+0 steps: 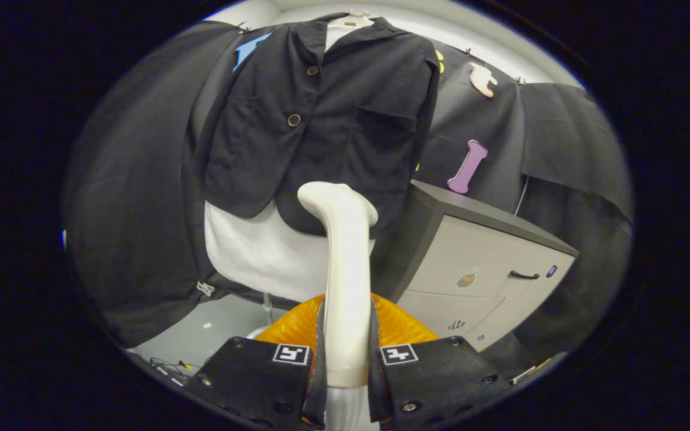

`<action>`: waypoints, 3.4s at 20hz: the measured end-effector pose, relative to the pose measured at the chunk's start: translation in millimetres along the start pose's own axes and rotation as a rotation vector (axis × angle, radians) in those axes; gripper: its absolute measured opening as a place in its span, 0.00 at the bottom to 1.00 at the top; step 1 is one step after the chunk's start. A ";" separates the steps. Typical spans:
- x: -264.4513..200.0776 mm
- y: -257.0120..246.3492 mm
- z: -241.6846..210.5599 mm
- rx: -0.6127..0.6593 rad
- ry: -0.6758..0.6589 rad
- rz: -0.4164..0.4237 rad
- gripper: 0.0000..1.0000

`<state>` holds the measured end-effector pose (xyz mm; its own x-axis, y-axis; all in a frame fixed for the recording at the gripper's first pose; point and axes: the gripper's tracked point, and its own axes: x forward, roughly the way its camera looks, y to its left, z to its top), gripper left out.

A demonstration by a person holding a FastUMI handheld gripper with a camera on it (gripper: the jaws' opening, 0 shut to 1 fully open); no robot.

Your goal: Iron the clothes twice with a garment steamer, once on the left side and once on the right side.

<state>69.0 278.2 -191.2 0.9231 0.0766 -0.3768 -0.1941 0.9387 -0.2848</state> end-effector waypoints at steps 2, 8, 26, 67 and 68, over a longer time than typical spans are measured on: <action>1.2 0.5 -5.1 -0.015 0.007 0.001 0.30; -29.5 -7.9 46.8 -0.013 -0.118 -0.011 0.30; -92.9 65.9 396.4 -0.022 -0.792 0.073 0.30; -55.3 71.2 244.6 -0.107 -0.514 0.021 0.30; -53.3 70.5 236.2 -0.104 -0.497 0.017 0.30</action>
<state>84.5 419.6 17.0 0.9610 0.2659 0.0761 -0.2190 0.8997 -0.3777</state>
